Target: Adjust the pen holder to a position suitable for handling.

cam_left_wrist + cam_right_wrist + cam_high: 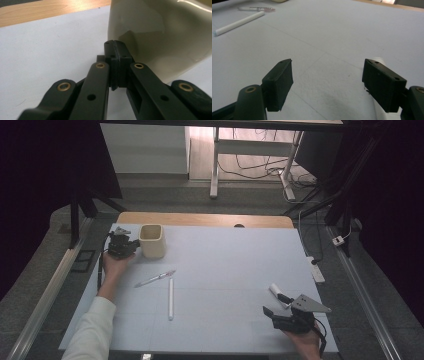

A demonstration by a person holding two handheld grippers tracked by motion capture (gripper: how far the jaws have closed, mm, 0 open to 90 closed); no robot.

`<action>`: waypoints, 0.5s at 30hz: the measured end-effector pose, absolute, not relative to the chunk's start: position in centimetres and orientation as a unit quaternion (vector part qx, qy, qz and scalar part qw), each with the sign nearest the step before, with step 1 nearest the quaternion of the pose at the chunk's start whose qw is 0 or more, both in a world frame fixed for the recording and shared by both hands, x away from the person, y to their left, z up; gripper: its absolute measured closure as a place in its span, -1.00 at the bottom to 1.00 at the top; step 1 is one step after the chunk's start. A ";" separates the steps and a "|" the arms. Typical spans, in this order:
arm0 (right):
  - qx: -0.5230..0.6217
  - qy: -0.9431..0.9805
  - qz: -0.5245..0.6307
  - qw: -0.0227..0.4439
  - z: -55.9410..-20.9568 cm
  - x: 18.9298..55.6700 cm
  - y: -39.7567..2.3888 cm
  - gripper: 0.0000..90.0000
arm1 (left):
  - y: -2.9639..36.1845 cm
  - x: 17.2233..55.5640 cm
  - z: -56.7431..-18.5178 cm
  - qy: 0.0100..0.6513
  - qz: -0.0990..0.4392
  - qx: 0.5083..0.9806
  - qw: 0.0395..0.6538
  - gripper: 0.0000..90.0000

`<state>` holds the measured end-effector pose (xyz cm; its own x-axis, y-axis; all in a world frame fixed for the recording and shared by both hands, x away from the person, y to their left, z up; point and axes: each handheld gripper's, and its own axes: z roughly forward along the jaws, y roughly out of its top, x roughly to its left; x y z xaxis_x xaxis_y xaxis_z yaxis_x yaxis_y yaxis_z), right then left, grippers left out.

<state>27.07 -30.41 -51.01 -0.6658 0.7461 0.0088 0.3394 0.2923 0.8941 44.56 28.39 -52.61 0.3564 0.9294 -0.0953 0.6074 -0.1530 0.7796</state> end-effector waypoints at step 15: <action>0.374 0.766 0.470 0.229 -50.9 27.9 -32.6 -0.45 | 27.3 44.7 -52.6 0.515 0.209 0.741 0.378 0.98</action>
